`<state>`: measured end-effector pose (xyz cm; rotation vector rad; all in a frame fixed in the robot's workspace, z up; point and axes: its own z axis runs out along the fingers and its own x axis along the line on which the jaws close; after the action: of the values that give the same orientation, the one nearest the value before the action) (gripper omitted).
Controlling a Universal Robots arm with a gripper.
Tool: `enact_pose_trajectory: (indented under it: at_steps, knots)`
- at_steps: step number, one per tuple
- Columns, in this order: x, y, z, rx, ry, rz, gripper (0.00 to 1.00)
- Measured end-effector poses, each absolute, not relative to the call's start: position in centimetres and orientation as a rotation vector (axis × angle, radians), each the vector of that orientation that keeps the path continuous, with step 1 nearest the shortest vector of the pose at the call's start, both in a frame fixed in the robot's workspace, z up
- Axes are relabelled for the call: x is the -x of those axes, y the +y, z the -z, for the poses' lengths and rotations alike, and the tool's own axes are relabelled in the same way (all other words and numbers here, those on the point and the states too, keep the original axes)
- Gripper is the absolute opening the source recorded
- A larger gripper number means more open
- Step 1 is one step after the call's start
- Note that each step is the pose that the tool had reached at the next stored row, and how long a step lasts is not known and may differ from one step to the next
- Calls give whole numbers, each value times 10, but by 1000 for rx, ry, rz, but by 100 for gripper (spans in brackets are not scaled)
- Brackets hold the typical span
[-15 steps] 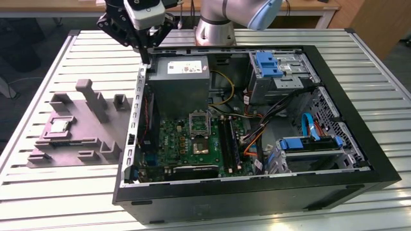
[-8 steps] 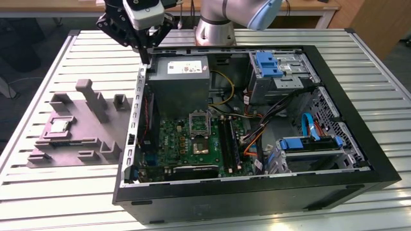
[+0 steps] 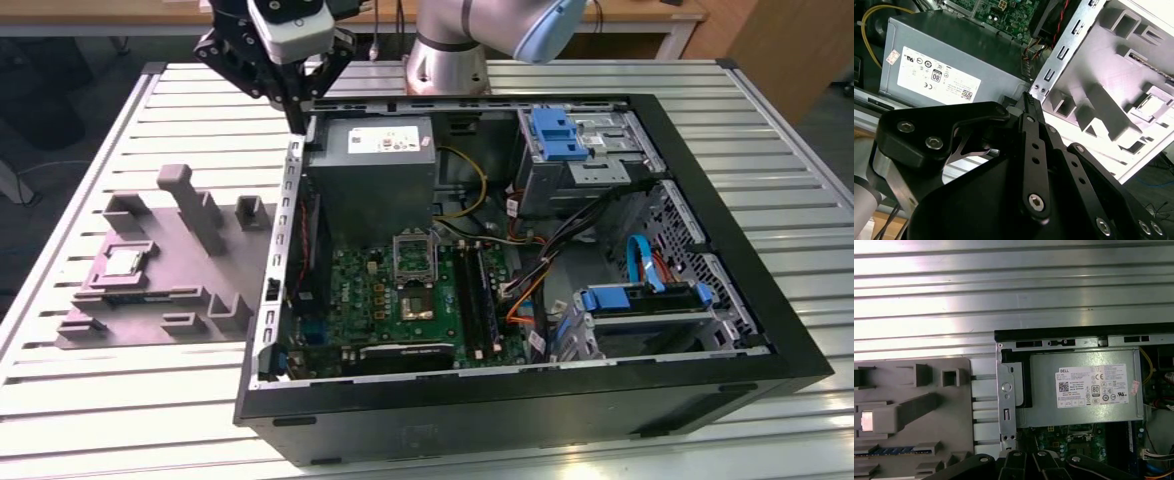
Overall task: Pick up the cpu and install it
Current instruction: 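Reach for the cpu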
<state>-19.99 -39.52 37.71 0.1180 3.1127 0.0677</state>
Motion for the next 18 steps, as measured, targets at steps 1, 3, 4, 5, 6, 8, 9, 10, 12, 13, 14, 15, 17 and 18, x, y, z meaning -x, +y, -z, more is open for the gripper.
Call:
enact_pose_trajectory:
  at_steps: [1,3,4,5,6,8,9,10,12,13,14,15,17,18]
  knots:
    - [200,-395,-377,-118,3113,-68,11]
    - [200,-395,-377,-118,3113,-68,11]
    - [201,-395,-377,-118,3113,-68,11]
    - [201,-395,-377,-118,3113,-68,11]
    - [201,-395,-377,-118,3113,-68,11]
    - [202,-395,-377,-118,3113,-68,11]
    - [202,-395,-377,-118,3113,-68,11]
    - [202,-395,-377,-118,3113,-68,11]
    - [203,-395,-377,-118,3113,-68,11]
    - [204,-395,-376,-118,3113,-68,11]
    - [204,-395,-376,-118,3113,-68,11]
    - [204,-395,-376,-118,3113,-68,11]
    - [205,-395,-376,-118,3113,-68,11]
    - [205,-395,-376,-118,3113,-68,11]
